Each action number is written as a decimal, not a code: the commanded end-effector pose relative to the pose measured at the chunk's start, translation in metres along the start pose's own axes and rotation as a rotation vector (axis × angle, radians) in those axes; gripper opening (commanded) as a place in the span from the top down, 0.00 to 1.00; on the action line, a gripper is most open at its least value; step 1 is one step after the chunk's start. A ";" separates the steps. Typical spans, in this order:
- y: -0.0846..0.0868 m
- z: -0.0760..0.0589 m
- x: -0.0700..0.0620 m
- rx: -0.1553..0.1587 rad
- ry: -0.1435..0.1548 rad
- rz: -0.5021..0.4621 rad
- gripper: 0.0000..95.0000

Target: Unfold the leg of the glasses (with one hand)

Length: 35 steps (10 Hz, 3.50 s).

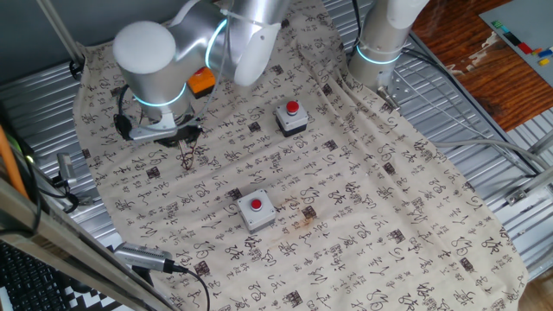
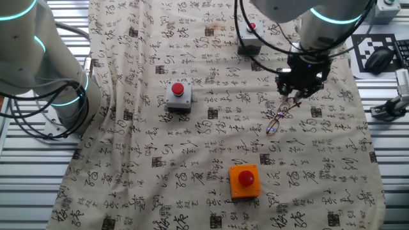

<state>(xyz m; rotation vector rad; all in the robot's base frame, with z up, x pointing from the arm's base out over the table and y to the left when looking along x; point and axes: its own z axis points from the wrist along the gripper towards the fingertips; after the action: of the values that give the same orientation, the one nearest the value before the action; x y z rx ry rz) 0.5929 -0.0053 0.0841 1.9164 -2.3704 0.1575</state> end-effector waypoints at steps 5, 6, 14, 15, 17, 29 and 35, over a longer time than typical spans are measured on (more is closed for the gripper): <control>0.014 -0.011 -0.023 -0.085 0.003 0.089 1.00; 0.017 -0.012 -0.026 -0.096 0.002 0.101 1.00; 0.030 -0.019 -0.052 -0.142 0.090 0.162 1.00; 0.030 -0.019 -0.052 -0.141 0.088 0.168 1.00; 0.030 -0.019 -0.052 -0.136 0.121 0.170 1.00; 0.031 -0.021 -0.052 -0.113 0.092 0.186 0.60; 0.033 -0.044 -0.028 -0.100 0.100 0.182 0.80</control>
<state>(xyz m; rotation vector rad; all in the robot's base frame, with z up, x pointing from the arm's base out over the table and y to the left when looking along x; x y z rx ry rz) 0.5642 0.0309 0.1258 1.6127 -2.4393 0.1456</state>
